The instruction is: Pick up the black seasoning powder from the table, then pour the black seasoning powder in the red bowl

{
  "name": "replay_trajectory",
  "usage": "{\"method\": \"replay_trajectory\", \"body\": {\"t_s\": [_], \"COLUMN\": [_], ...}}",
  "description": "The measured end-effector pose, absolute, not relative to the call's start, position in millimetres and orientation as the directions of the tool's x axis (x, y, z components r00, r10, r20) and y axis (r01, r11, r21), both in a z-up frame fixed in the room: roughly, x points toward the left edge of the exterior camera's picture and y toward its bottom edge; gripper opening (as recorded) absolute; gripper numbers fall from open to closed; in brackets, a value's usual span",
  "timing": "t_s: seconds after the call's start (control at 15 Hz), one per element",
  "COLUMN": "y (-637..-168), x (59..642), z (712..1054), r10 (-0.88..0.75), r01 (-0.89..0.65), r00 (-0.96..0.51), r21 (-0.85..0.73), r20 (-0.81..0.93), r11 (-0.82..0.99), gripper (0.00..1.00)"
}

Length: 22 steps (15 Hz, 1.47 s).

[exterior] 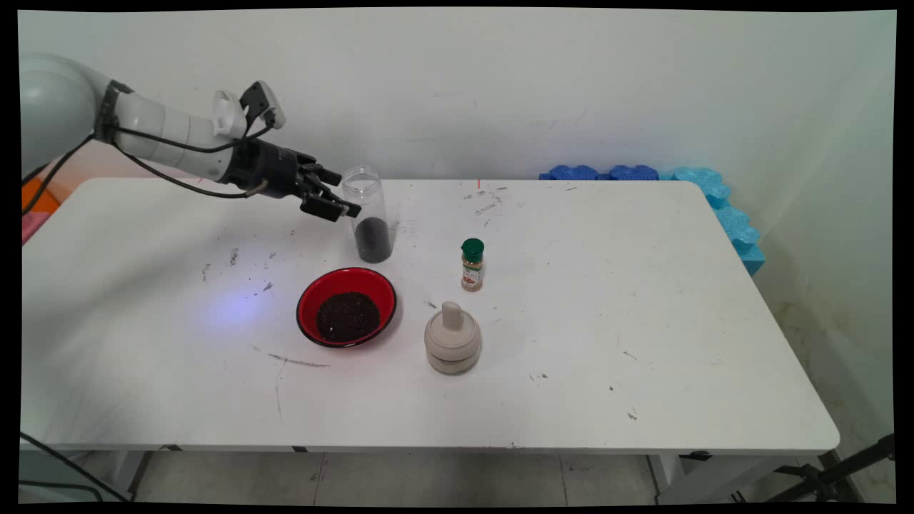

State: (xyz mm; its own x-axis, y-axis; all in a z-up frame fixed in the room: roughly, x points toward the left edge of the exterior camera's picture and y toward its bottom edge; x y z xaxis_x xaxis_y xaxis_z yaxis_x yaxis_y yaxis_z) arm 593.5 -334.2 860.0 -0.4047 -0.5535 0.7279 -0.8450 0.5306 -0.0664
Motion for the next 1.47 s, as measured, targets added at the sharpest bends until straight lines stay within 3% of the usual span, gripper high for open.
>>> {"method": "replay_trajectory", "body": {"t_s": [0.4, 0.47, 1.07, 1.47], "y": [-345.1, -346.9, -349.6, -334.2], "x": [589.0, 588.5, 586.1, 582.3], "z": [852.9, 851.8, 852.5, 890.2], "r10": [-0.546, -0.545, -0.532, -0.498], "r01": [-0.84, -0.84, -0.833, -0.825], "r00": [-0.41, -0.41, -0.413, -0.409], "r21": [-0.07, -0.07, -0.071, -0.076], "r20": [0.731, 0.731, 0.739, 0.765], "r11": [0.538, 0.538, 0.548, 0.56], "gripper": [1.0, 0.0, 0.0, 0.0]}}
